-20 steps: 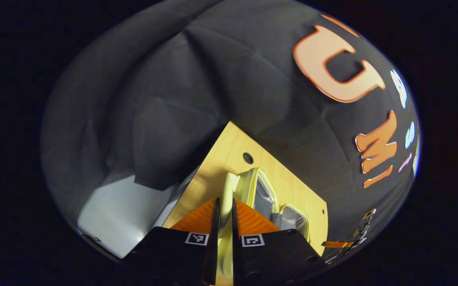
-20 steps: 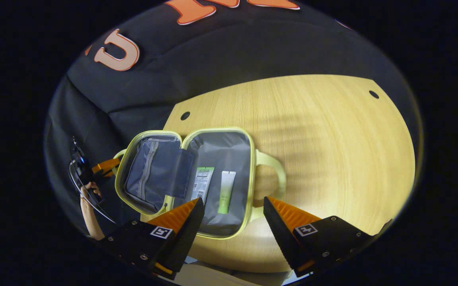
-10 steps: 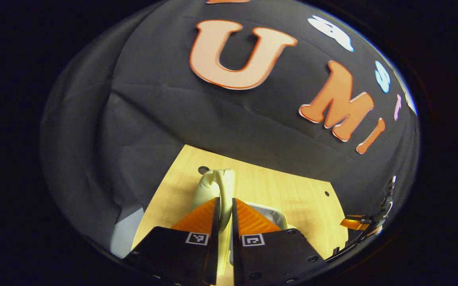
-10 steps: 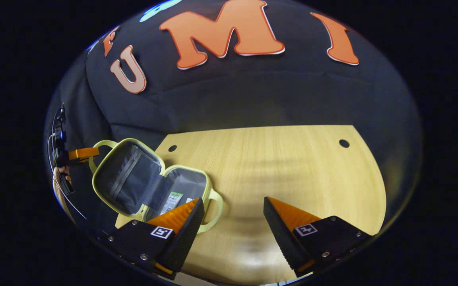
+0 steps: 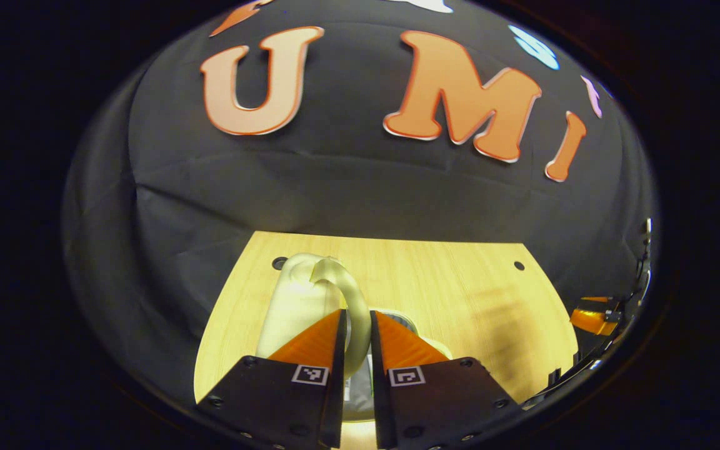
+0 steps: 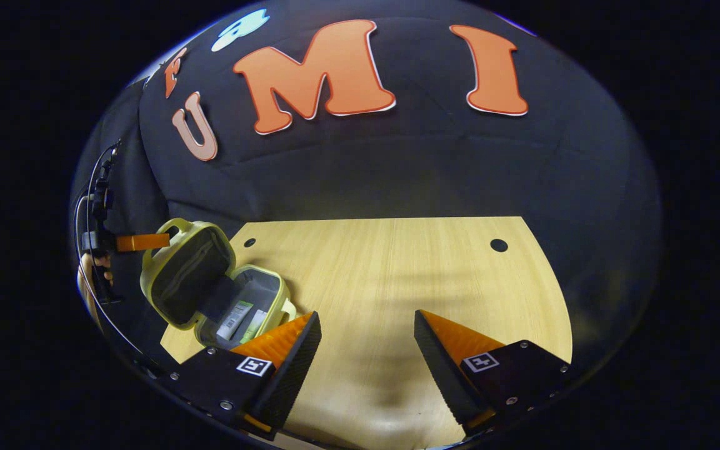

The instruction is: First open the suitcase, pack the skin care products into it, and then close the suitcase.

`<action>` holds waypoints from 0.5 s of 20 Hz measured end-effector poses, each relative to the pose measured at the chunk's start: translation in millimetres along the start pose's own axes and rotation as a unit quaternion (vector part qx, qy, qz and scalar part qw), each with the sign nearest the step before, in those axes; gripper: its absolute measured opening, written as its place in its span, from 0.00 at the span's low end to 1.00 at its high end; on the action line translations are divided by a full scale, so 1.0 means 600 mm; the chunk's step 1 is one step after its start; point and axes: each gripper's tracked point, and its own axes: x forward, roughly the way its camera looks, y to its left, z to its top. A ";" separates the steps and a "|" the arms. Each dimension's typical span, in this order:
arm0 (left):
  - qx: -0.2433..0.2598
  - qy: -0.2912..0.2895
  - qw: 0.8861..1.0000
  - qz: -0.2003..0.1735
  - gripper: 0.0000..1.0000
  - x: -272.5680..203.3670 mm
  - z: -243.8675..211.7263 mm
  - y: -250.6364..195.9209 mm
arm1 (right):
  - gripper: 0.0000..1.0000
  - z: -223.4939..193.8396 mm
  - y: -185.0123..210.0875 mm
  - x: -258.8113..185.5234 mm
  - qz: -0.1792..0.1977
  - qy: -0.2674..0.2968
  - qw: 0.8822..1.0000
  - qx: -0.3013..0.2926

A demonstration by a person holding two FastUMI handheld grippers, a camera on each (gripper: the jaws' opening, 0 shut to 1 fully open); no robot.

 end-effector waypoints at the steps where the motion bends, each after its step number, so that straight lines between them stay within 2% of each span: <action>1: 0.004 0.007 1.000 -0.012 0.21 0.011 -0.007 -0.034 | 0.96 -0.004 -0.015 -0.006 -0.003 0.001 1.000 0.003; 2: 0.010 0.011 1.000 -0.022 0.21 0.039 -0.019 -0.061 | 0.96 -0.009 -0.030 -0.011 -0.006 0.002 1.000 0.006; 3: 0.015 0.021 0.999 -0.026 0.12 0.039 -0.027 -0.092 | 0.96 -0.014 -0.046 -0.014 -0.011 0.003 1.000 0.009; 6: 0.040 0.049 0.997 -0.034 0.12 0.083 -0.070 -0.156 | 0.96 -0.031 -0.084 -0.023 -0.020 0.010 1.000 0.021; 10: 0.054 0.109 0.991 -0.051 0.12 0.132 -0.162 -0.235 | 0.96 -0.063 -0.125 -0.036 -0.033 0.022 0.999 0.035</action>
